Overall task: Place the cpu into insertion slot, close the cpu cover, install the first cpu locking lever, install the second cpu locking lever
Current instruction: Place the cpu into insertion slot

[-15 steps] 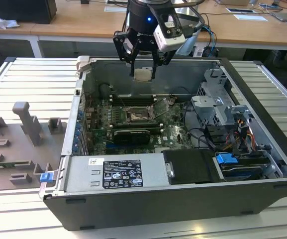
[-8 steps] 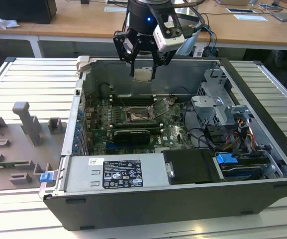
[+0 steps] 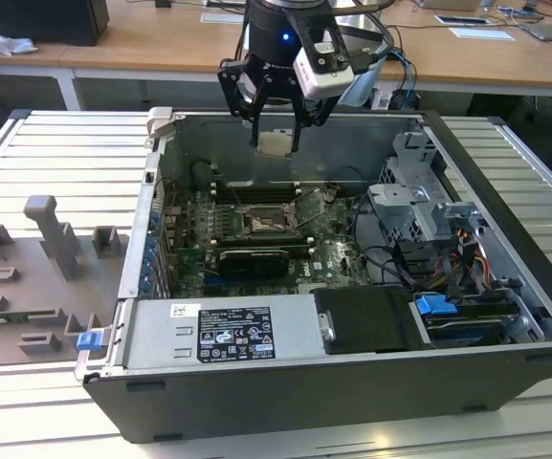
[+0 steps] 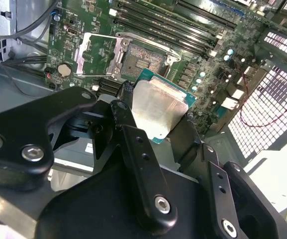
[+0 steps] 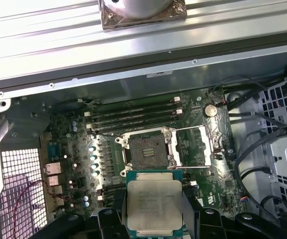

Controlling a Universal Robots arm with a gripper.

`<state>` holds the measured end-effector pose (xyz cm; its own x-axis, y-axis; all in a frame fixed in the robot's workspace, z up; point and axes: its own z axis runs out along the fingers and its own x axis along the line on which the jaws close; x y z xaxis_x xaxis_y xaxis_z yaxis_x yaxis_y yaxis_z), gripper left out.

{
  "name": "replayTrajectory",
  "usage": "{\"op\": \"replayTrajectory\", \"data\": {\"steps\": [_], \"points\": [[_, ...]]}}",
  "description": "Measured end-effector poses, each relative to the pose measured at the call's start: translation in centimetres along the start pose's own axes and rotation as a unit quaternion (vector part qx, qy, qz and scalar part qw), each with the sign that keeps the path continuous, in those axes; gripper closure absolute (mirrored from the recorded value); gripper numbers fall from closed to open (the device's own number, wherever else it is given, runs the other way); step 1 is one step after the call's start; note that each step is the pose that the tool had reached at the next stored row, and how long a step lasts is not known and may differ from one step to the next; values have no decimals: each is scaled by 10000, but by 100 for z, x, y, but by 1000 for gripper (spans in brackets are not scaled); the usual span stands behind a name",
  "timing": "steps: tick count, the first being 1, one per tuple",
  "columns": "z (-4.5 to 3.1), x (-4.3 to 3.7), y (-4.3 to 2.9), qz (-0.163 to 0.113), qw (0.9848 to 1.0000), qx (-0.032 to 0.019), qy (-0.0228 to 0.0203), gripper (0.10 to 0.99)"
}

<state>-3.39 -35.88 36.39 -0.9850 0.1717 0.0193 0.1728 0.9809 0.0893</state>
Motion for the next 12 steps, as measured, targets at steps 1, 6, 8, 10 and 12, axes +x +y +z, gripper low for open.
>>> {"op": "replayTrajectory", "data": {"steps": [1, 6, 8, 10, 12], "points": [[0, 0, 0, 31, 10000, 0, -3, 549], [1, 0, 0, 216, 9998, -4, -19, 549], [1, 0, 0, 269, 9996, -5, -24, 549], [2, 0, 0, 365, 9993, -7, -33, 549], [2, 0, 0, 411, 9991, -8, -37, 549]]}}
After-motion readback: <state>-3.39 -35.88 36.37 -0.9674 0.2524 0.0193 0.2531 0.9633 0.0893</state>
